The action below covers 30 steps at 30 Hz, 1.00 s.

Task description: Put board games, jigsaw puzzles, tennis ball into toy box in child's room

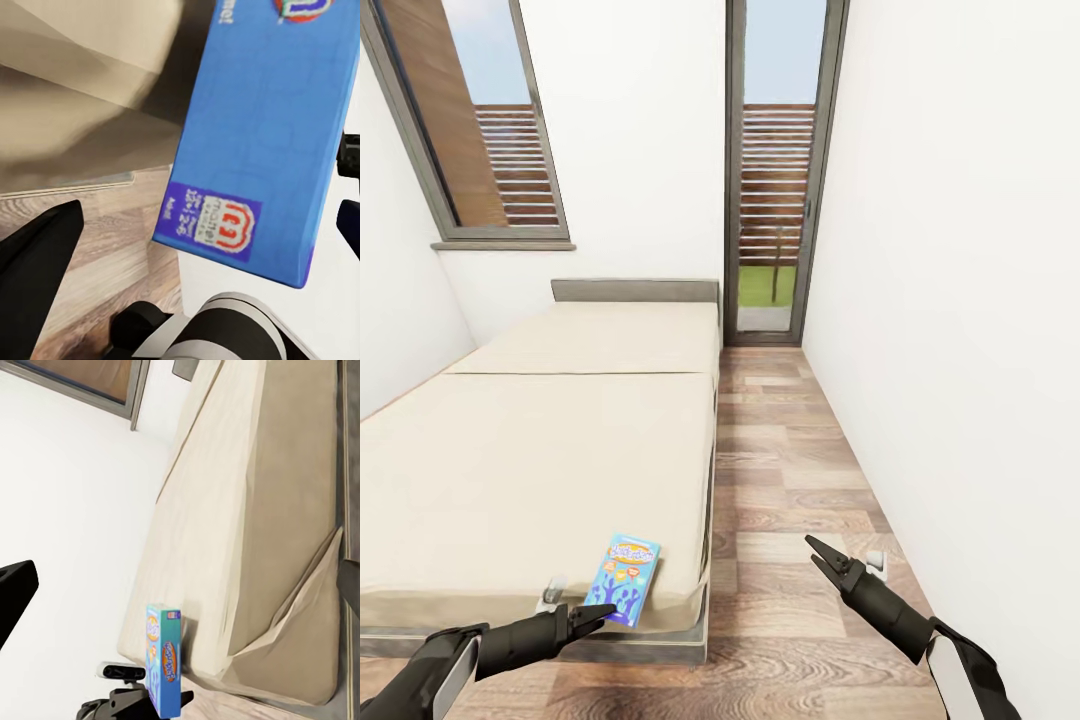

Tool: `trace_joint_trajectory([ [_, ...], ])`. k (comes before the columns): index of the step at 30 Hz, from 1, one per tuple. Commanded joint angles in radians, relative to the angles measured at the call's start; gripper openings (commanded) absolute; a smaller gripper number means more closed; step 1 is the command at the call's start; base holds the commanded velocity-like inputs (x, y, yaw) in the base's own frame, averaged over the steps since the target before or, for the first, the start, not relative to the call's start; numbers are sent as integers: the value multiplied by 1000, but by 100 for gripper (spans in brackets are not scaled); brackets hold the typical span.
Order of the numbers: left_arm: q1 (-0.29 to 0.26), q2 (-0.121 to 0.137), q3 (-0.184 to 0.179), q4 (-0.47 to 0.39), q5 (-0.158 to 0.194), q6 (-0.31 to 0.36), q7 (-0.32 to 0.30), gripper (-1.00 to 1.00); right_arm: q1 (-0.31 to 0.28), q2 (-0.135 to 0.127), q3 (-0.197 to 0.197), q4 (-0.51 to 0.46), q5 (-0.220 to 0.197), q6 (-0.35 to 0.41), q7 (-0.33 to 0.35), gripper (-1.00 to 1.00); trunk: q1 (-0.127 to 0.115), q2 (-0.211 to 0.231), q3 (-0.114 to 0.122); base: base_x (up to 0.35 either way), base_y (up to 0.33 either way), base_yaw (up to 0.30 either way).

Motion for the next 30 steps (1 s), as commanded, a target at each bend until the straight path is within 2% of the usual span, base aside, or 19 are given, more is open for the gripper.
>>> trace_joint_trajectory([
  [1,-21,-1,6,-1,18,-13,1,100,-1,1,-3,0,-3,6,2,100,0,0,-1,5,0,0],
  [30,-21,-1,6,-1,18,-13,-3,100,-1,1,-3,-2,-3,6,2,100,0,0,-1,1,-8,0],
])
